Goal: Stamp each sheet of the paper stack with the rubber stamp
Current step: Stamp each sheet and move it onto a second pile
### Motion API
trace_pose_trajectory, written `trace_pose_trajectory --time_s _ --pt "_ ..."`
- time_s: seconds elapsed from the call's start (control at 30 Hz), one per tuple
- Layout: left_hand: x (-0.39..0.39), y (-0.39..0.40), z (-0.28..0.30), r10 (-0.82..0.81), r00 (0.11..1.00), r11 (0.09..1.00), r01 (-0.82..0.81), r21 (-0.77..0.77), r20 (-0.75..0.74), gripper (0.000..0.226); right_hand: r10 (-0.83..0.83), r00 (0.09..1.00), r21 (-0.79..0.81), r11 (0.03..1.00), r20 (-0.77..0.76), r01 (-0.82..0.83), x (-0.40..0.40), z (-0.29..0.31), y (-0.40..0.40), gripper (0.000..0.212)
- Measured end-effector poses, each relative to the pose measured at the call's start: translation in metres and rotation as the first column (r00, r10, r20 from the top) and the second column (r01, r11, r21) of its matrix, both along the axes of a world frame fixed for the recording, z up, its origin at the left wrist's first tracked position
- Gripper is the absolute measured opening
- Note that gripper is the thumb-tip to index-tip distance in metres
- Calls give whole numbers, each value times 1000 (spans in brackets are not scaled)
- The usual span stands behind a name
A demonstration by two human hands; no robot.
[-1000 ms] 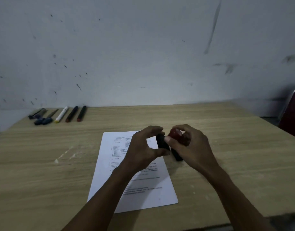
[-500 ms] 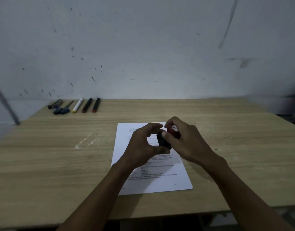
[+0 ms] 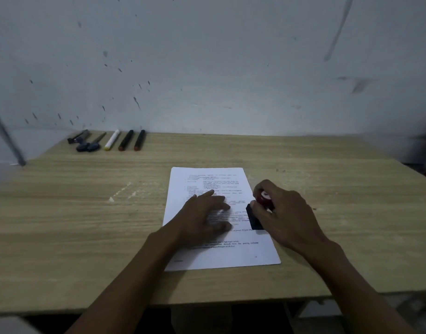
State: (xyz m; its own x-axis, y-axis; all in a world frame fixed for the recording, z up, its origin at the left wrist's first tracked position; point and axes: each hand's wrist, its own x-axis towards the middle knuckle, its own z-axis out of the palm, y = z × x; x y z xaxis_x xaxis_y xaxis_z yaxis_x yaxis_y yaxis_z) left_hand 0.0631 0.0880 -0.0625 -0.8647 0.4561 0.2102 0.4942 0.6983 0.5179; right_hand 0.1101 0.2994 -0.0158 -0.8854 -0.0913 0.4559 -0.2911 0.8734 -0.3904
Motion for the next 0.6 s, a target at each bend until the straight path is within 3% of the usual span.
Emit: trace_pose_trajectory --time_s 0.13,0.37,0.6 --pt "0 0 -2 6 1000 1000 -6 21 -13 49 7 999 -38 999 -48 -9 3 -9 -1 10" --pt "1 0 -5 17 999 999 -16 41 -27 49 64 980 -184 978 -191 -100 7 -30 -6 41" --pt "0 0 -10 23 999 999 -21 43 -44 49 32 960 -186 979 -278 -86 8 -34 -6 47"
